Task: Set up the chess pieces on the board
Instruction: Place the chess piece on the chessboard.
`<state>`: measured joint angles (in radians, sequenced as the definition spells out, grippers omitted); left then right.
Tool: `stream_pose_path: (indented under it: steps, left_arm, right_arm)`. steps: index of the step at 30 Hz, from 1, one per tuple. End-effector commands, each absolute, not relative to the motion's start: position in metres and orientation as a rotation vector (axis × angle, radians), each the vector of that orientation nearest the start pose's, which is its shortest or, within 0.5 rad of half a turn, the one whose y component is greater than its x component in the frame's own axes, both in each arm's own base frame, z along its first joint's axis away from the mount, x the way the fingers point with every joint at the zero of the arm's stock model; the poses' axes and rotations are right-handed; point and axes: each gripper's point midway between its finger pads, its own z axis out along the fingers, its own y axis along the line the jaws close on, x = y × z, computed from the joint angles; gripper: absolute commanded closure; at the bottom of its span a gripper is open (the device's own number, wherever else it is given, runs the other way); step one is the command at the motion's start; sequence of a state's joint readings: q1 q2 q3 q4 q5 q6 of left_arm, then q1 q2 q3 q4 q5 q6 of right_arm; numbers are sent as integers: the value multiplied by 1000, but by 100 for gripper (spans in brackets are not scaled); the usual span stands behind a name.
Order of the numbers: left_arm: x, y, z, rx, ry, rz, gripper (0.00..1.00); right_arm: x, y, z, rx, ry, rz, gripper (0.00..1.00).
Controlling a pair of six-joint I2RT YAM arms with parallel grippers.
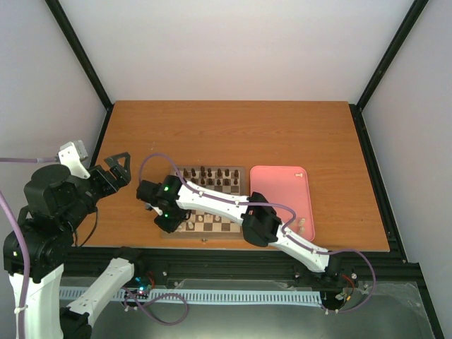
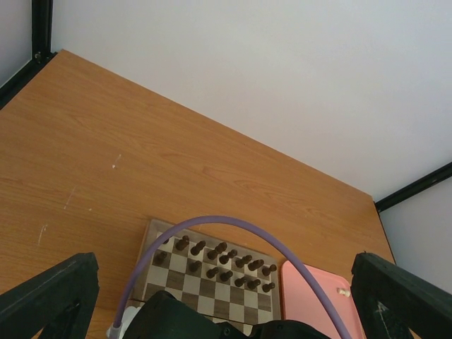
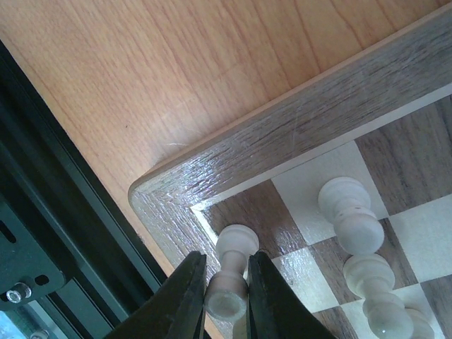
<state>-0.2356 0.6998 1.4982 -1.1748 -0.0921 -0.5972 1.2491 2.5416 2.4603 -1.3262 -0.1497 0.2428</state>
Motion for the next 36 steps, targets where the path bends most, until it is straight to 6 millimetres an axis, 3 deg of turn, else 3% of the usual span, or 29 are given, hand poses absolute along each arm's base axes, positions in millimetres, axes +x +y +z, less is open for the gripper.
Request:
stream_pose_path:
  steps: [1, 14, 25, 36]
  left_arm:
    - [169, -22, 411, -404, 1923, -435, 0]
    - [168, -21, 413, -405, 1917, -436, 0]
    - [169, -23, 411, -400, 1924, -439, 0]
    - [169, -23, 410, -396, 1928, -436, 0]
  right_arm:
    - [140, 513, 69, -1533, 2669, 354, 82]
    - [151, 516, 81, -1487, 2619, 338, 80]
    - [149, 517, 82, -1501, 2618, 355, 79]
    - [153, 515, 99, -1478, 2587, 347, 77]
